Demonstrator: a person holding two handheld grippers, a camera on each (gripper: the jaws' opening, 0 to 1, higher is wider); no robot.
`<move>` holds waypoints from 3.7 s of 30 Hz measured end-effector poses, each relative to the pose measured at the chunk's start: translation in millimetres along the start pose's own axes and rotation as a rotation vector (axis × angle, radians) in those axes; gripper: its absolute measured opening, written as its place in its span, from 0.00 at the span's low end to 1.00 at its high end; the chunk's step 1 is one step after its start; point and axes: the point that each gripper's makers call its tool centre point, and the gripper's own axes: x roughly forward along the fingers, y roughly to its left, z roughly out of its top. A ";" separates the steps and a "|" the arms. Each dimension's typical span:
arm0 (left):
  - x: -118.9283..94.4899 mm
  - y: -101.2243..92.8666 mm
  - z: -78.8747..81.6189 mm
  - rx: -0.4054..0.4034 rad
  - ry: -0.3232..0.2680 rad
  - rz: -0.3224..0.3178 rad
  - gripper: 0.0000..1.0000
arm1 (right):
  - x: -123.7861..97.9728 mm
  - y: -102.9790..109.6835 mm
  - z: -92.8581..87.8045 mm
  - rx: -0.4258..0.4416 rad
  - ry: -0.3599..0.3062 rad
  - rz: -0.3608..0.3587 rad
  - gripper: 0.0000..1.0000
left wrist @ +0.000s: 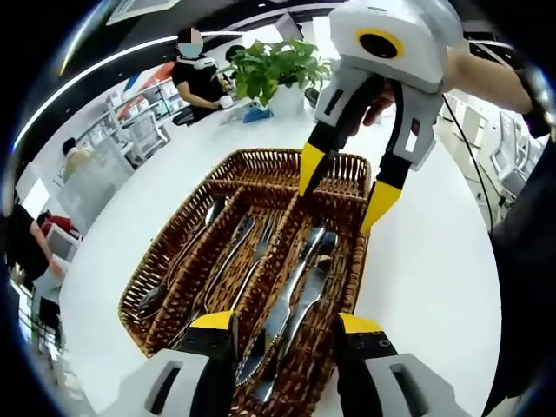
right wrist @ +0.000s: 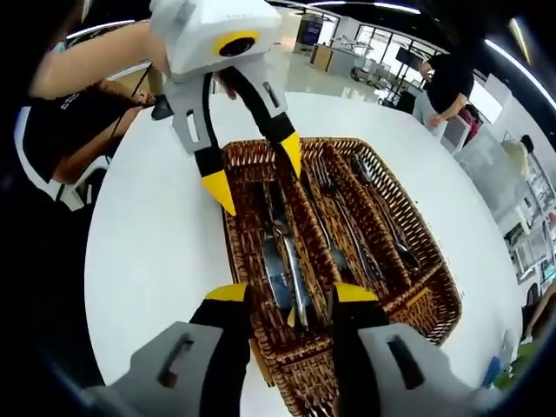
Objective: Arrange the knives, forks, and spoons in their matching storage slots by inserting each utensil handle-first until every utensil is classified and aligned in the correct compartment
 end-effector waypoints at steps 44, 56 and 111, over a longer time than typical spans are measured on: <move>-75.1 -63.3 -31.4 -0.431 -0.360 0.199 1.00 | -78.9 21.8 -70.6 0.441 -0.264 -0.278 0.79; -83.3 -67.3 -40.4 -0.463 -0.377 0.226 1.00 | -75.6 32.8 -89.5 0.496 -0.276 -0.298 0.74; -83.4 -94.7 -56.9 -0.426 -0.352 0.209 0.92 | -0.9 57.9 -87.3 0.449 -0.226 -0.068 0.38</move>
